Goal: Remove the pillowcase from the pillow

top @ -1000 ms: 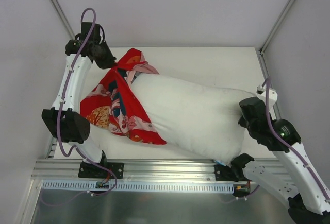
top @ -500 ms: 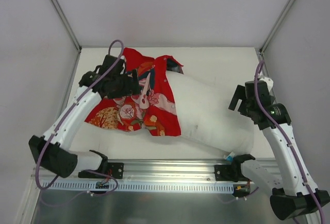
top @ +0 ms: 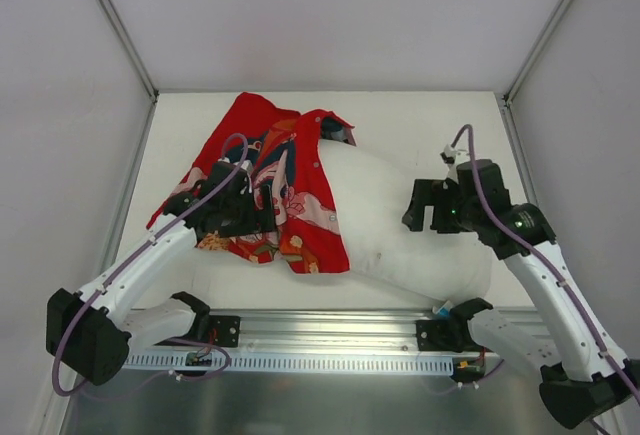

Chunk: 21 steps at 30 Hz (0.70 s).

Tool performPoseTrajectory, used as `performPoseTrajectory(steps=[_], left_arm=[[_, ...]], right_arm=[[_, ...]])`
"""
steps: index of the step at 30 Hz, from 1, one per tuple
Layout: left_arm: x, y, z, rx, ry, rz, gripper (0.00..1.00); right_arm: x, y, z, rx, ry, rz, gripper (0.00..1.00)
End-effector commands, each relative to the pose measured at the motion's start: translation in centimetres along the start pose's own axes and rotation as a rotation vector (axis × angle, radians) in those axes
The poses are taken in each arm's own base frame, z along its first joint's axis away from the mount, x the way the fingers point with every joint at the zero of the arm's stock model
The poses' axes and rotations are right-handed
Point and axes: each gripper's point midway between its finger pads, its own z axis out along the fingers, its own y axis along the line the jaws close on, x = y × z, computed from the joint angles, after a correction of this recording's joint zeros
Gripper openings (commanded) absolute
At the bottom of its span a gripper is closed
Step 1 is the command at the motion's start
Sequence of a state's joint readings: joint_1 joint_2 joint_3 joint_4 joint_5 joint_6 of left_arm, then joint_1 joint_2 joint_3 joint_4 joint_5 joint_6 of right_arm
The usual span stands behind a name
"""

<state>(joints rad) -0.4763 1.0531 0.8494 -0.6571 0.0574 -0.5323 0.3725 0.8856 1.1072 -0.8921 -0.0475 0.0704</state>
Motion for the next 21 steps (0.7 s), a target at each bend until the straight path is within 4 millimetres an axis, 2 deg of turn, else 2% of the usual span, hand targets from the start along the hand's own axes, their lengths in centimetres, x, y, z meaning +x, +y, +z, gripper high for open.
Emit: performPoseTrajectory(steps=[1,2,3,4,5,6,7,8,9,12,13,14,15,17,18,20,21], left_arm=[[-1.4,-3.3,0.9,0.139,-0.034,-0.002,0.9],[-1.4,-3.3,1.6,0.133,-0.023,-0.001,0.79],[-1.5,-3.5,1.9,0.135,-0.021,0.0,0.69],[-1.8,-3.5,2.2,0.133,-0.027,0.011,0.54],[-2.1,-3.6,2.7,0.122,-0.017,0.021,0.37],[-2.3,-3.5,2.8,0.111,-0.014,0.028,0.08],[-2.4,-3.2,2.9,0.088,-0.004,0.037,0.0],[-2.3,-2.9,2.9,0.07,-0.002,0.037,0.0],[-2.4,-2.6,2.8,0.055,-0.008,0.038,0.0],[-3.2,-0.5,2.1,-0.051,-0.069,0.044,0.0],[-4.3,0.6,1.3,-0.114,-0.129,0.043,0.0],[-4.5,1.5,0.8,-0.155,-0.141,0.041,0.0],[-5.3,2.6,0.2,-0.192,-0.165,0.032,0.0],[-6.8,3.9,-1.4,-0.245,-0.21,0.009,0.0],[-7.8,5.5,-2.1,-0.28,-0.232,-0.034,0.0],[-9.7,6.3,-4.4,-0.278,-0.299,-0.081,0.0],[-10.0,7.4,-4.7,-0.305,-0.307,-0.105,0.0]], right_arm=[[3.5,0.0,2.9,0.021,0.102,-0.024,0.96],[4.8,-1.1,5.0,0.073,0.096,0.027,0.96],[5.3,-1.6,5.8,0.093,0.086,0.051,0.97],[6.0,-1.8,6.7,0.101,0.09,0.077,0.99],[6.2,-1.8,7.5,0.1,0.077,0.12,0.94],[7.3,-2.7,8.1,0.142,0.094,0.135,0.62],[7.4,-3.1,8.4,0.162,0.085,0.147,0.35],[7.4,-3.6,8.5,0.188,0.066,0.163,0.08],[7.2,-4.6,8.4,0.241,0.031,0.194,0.01],[4.8,-5.5,6.6,0.283,-0.103,0.222,0.01],[3.9,-5.7,5.5,0.29,-0.149,0.231,0.01],[3.6,-6.7,4.6,0.345,-0.17,0.232,0.01],[2.2,-7.1,3.4,0.361,-0.211,0.247,0.01],[1.6,-8.2,1.8,0.415,-0.228,0.252,0.01],[1.1,-9.2,1.0,0.45,-0.238,0.263,0.01],[0.1,-10.3,-0.8,0.493,-0.261,0.279,0.01],[-0.2,-10.5,-1.4,0.497,-0.274,0.283,0.01]])
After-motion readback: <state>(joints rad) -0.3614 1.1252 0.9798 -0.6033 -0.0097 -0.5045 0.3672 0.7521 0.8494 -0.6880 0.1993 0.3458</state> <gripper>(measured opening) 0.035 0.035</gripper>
